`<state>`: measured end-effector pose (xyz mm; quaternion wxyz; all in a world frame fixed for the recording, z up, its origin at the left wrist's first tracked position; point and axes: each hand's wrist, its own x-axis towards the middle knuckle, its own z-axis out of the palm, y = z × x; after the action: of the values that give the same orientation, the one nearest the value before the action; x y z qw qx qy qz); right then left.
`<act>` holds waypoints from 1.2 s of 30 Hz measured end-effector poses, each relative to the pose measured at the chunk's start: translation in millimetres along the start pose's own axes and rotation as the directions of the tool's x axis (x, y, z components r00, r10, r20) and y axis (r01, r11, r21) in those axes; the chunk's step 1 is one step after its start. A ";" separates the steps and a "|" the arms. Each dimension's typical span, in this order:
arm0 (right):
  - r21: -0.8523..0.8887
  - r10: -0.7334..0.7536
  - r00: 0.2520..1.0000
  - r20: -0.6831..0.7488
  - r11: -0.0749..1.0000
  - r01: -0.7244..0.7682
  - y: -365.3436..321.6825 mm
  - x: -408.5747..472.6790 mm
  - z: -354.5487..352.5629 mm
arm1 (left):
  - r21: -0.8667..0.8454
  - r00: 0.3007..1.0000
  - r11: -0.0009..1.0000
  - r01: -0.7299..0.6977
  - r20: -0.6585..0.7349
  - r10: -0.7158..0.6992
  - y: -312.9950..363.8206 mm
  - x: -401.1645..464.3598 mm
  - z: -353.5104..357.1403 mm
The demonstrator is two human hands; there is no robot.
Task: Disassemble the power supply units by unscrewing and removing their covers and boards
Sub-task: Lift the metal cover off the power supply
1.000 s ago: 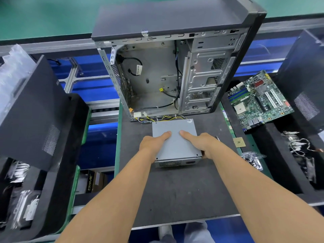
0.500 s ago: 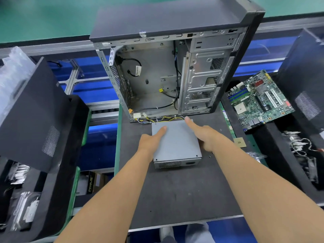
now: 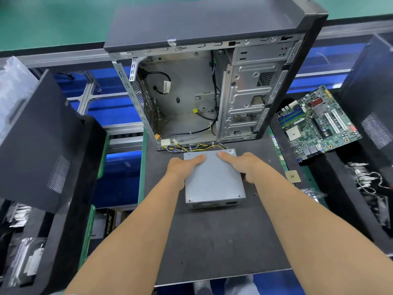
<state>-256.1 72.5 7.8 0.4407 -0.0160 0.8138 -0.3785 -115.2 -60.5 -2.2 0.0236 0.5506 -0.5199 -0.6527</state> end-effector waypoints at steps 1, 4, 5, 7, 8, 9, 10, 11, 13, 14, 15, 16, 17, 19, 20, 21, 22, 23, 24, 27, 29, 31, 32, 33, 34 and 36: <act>-0.001 0.000 1.000 0.003 1.000 0.000 -1.0 0.3 -0.3 | 0.003 1.000 1.000 -0.001 -0.002 0.001 1.6 -0.5 -0.2; 0.005 -0.003 1.000 0.006 1.000 0.003 -2.6 -1.1 0.1 | 0.014 1.000 1.000 0.002 -0.004 -0.002 5.1 -2.5 -0.1; 0.009 -0.006 1.000 0.008 1.000 0.005 -3.0 -1.4 0.0 | 0.018 1.000 1.000 0.004 -0.004 -0.004 6.0 -3.3 0.0; 0.013 -0.004 1.000 0.018 1.000 0.004 -3.6 -2.7 -0.7 | 0.024 1.000 1.000 0.007 -0.006 -0.007 7.1 -5.1 -0.5; 0.018 -0.003 1.000 0.025 1.000 0.003 -3.9 -2.9 -1.1 | 0.026 1.000 1.000 0.010 -0.005 -0.010 7.5 -5.8 -0.7; 0.027 -0.001 0.999 0.033 1.000 0.000 -4.1 -3.2 -1.5 | 0.029 1.000 0.999 0.013 -0.004 -0.013 7.8 -6.5 -1.1; 0.037 0.000 0.999 0.038 0.999 -0.001 -3.7 -3.8 -1.7 | 0.031 1.000 0.999 0.016 0.001 -0.016 8.0 -7.1 -1.5; 0.048 -0.001 0.999 0.040 0.999 -0.001 -3.0 -4.0 -2.0 | 0.029 1.000 0.999 0.016 0.008 -0.016 8.0 -7.0 -1.8; 0.059 -0.006 0.999 0.043 0.998 0.003 -1.1 -3.7 -2.3 | 0.029 1.000 0.999 0.018 0.023 -0.019 7.9 -7.2 -2.4; 0.059 -0.008 0.999 0.045 0.998 0.005 -0.3 -3.2 -2.1 | 0.031 0.999 0.999 0.018 0.027 -0.019 8.1 -7.7 -2.8; 0.059 -0.008 0.999 0.046 0.998 0.005 0.1 -2.7 -2.1 | 0.033 0.999 0.999 0.017 0.029 -0.018 8.2 -7.6 -3.2; 0.057 -0.006 0.999 0.047 0.998 0.003 0.3 -2.0 -1.9 | 0.032 0.999 0.999 0.016 0.029 -0.017 8.1 -7.3 -3.7; 0.046 -0.002 0.999 0.048 0.999 0.000 0.6 -1.3 -1.8 | 0.031 0.999 0.999 0.015 0.029 -0.016 7.9 -7.0 -4.1; 0.020 0.003 0.998 0.056 1.000 -0.004 1.9 -0.3 -1.8 | 0.030 0.999 0.999 0.017 0.029 -0.018 7.4 -7.0 -4.3; 0.015 0.003 0.998 0.059 1.000 -0.004 2.0 0.5 -2.0 | 0.031 1.000 0.999 0.016 0.027 -0.017 7.2 -6.7 -3.8; 0.010 0.008 0.998 0.059 1.000 -0.008 1.6 1.0 -2.2 | 0.033 1.000 0.999 0.012 0.021 -0.013 7.2 -6.2 -3.3; 0.002 0.018 0.998 0.061 1.000 -0.019 1.3 0.5 -1.7 | 0.035 1.000 0.999 0.009 0.011 -0.009 6.9 -6.4 -2.8; -0.010 0.029 0.998 0.063 1.000 -0.028 0.1 -0.5 -1.2 | 0.038 1.000 0.999 0.004 0.003 -0.004 6.8 -6.4 -2.1; -0.020 0.036 0.997 0.067 0.999 -0.035 -1.4 -1.3 -0.4 | 0.042 1.000 0.999 0.000 -0.003 0.000 6.9 -6.4 -1.0; -0.027 0.029 0.996 0.083 0.999 -0.027 -3.4 -1.3 2.7 | 0.049 1.000 0.999 0.001 -0.026 0.000 7.5 -6.9 0.0; -0.039 0.022 0.996 0.082 0.999 -0.019 -3.0 1.4 5.0 | 0.044 1.000 0.999 0.007 -0.028 -0.006 8.3 -6.6 -0.2; -0.042 0.014 0.998 0.062 0.999 -0.011 -2.8 3.6 7.4 | 0.043 1.000 0.999 0.007 -0.028 -0.005 9.0 -6.2 -1.2; -0.041 0.012 0.999 0.048 0.999 -0.010 -2.6 4.6 7.8 | 0.041 1.000 0.999 0.006 -0.028 -0.004 8.8 -5.9 -1.7; -0.046 0.013 0.999 0.036 0.999 -0.012 -2.4 5.5 7.5 | 0.039 1.000 0.999 0.004 -0.027 -0.003 8.9 -5.6 -2.1; -0.055 0.017 0.999 0.029 0.998 -0.016 -2.2 6.0 7.1 | 0.037 1.000 0.999 0.003 -0.024 -0.002 9.1 -5.4 -2.3; -0.070 0.019 1.000 0.024 0.997 -0.017 -1.7 6.9 5.6 | 0.033 1.000 0.999 0.002 -0.015 -0.001 9.4 -5.7 -1.9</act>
<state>-256.7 65.5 2.2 0.4533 -0.0288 0.8210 -0.3458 -116.6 -62.6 8.7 0.0179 0.5562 -0.5298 -0.6400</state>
